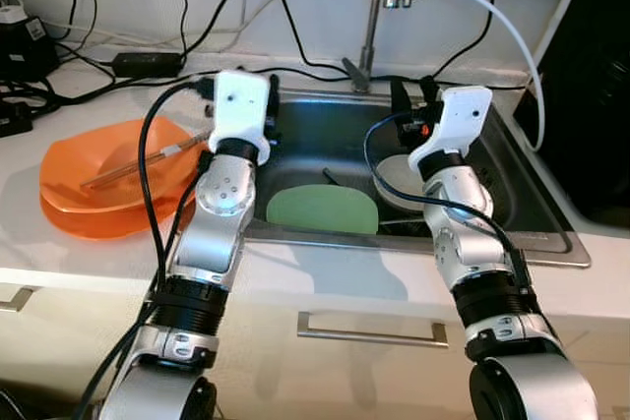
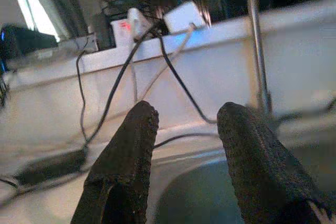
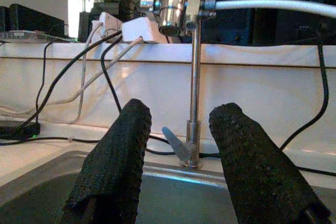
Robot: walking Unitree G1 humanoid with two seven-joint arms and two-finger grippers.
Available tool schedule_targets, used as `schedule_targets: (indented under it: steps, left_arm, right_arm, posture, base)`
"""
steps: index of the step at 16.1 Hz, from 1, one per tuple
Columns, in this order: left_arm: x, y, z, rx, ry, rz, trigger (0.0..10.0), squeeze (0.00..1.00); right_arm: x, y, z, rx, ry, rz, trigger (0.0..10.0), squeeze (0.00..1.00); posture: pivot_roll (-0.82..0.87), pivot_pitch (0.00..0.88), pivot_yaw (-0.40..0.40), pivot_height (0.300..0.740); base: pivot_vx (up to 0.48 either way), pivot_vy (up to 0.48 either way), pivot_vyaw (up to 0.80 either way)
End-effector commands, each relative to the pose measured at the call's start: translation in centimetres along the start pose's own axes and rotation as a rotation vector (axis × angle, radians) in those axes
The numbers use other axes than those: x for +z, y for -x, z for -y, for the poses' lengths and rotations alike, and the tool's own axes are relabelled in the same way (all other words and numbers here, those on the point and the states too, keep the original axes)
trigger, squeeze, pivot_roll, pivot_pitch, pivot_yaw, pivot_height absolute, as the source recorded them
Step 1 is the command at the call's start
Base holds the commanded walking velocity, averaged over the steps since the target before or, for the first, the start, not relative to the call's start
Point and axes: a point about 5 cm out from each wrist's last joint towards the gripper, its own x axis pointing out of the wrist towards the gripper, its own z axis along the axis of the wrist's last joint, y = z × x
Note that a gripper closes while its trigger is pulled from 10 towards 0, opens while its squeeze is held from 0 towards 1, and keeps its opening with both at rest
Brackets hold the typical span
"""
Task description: Kitchen organization
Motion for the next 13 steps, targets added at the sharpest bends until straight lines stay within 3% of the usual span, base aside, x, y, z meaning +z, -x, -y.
schedule_targets:
  steps: [1, 2, 3, 4, 5, 7, 13]
  left_arm:
    - [0.8, -0.4, -0.2, 0.000, -0.072, -0.006, 10.0, 0.00]
    - [0.9, -0.7, -0.3, -0.082, -0.232, -0.043, 10.0, 0.00]
    - [1.5, -0.8, -0.3, -0.136, -0.365, -0.020, 10.0, 0.00]
    - [2.0, -0.5, -0.4, -0.237, -0.591, -0.044, 10.0, 0.00]
    - [1.8, 0.0, -0.6, -0.294, -0.671, -0.110, 10.0, 0.00]
    - [1.3, 0.4, -1.0, -0.294, -0.721, -0.164, 10.0, 0.00]
    - [-2.8, 1.0, -3.0, -0.222, -0.773, -0.338, 10.0, 0.00]
  right_arm:
    - [0.3, -0.2, 0.3, -0.010, -0.002, 0.010, 10.0, 0.00]
    - [0.3, -0.2, 0.3, -0.010, -0.002, 0.010, 10.0, 0.00]
    - [0.4, -0.2, 0.3, -0.009, -0.001, 0.011, 10.0, 0.00]
    - [0.3, -0.2, 0.3, -0.009, -0.003, 0.010, 10.0, 0.00]
    - [0.2, -0.2, 0.1, -0.007, -0.006, 0.006, 10.0, 0.00]
    - [0.1, -0.1, 0.0, -0.005, -0.009, 0.003, 10.0, 0.00]
    - [0.1, -0.2, 0.2, -0.006, -0.009, 0.000, 10.0, 0.00]
  posture:
    - [0.08, 0.000, -0.006, 0.740]
    - [0.08, 0.000, -0.005, 0.740]
    - [0.08, 0.000, -0.005, 0.740]
    - [0.08, 0.000, -0.004, 0.740]
    - [0.09, 0.000, -0.002, 0.740]
    - [0.09, 0.000, -0.003, 0.740]
    - [0.08, 0.000, -0.011, 0.740]
  base:
    - [0.000, 0.000, 0.00]
    - [0.000, 0.000, 0.00]
    - [0.000, 0.000, 0.00]
    - [0.000, 0.000, 0.00]
    - [0.000, 0.000, 0.00]
    - [0.000, 0.000, 0.00]
    - [0.000, 0.000, 0.00]
